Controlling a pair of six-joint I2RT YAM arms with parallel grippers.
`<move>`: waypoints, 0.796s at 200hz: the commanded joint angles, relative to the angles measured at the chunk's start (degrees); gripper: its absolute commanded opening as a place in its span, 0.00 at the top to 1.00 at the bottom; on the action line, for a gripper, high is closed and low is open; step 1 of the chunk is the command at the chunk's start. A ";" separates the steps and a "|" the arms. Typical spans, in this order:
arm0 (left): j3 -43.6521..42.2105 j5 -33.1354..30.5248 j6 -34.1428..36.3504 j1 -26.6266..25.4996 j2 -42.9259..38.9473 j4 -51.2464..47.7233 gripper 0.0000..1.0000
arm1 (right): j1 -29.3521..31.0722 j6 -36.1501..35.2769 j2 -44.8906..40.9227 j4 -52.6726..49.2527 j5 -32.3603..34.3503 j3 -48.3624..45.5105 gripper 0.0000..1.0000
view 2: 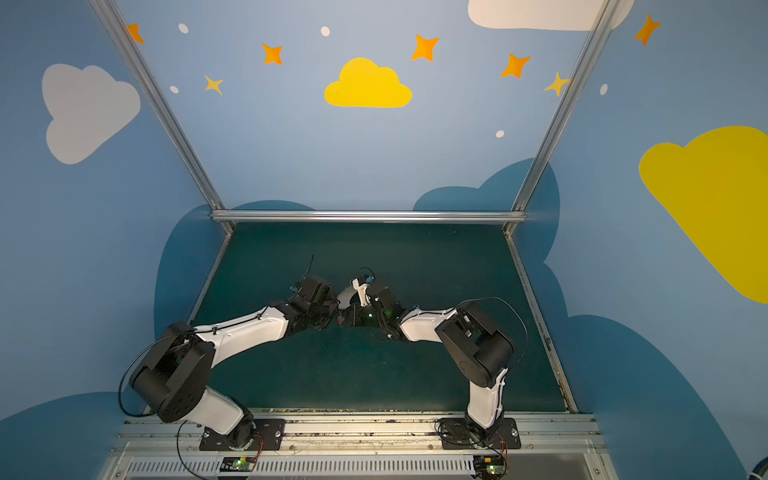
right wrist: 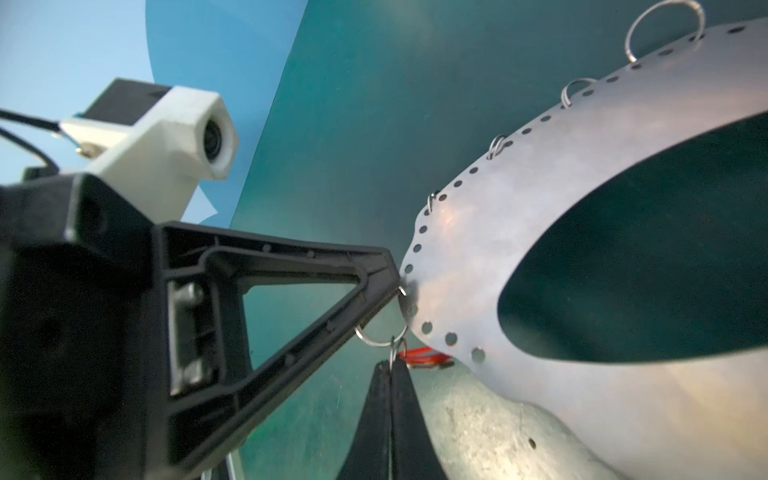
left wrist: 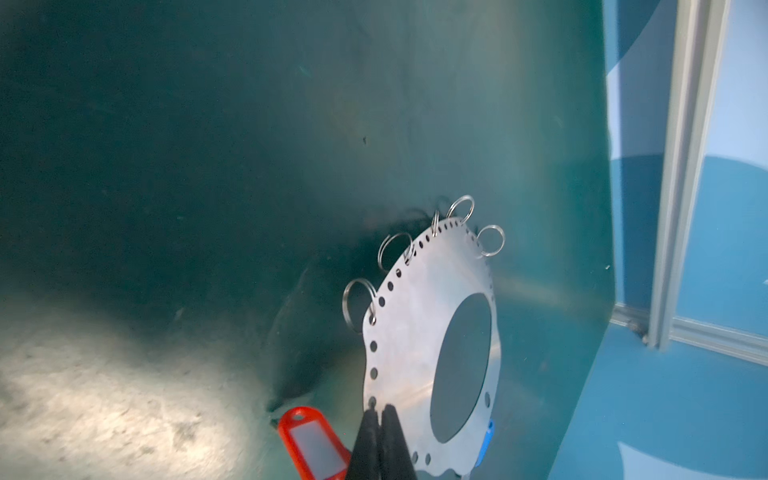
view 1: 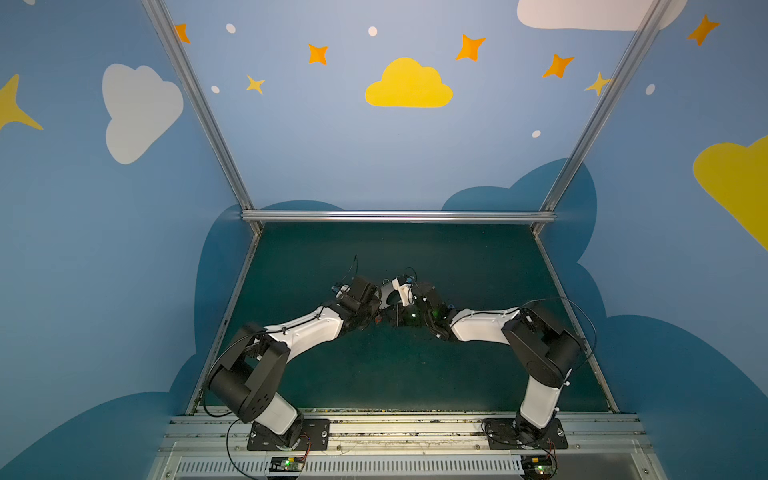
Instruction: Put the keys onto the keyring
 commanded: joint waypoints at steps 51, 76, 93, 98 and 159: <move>14.85 22.31 14.24 0.34 8.04 -8.16 0.96 | -1.96 1.02 1.93 7.51 -24.40 -1.40 1.00; 17.86 24.74 17.04 0.10 9.27 -10.95 0.96 | -2.27 2.15 1.68 9.62 -27.67 -1.62 1.00; 19.06 25.24 18.29 -0.01 8.81 -12.29 0.96 | -2.79 2.89 1.40 10.79 -28.60 -1.98 1.00; 19.21 25.43 18.53 -0.02 8.66 -12.25 0.96 | -2.93 3.50 1.45 11.94 -28.91 -2.27 1.00; 22.38 25.62 22.29 0.29 6.47 -17.63 0.64 | -5.59 13.78 2.35 29.19 -30.78 -6.48 1.00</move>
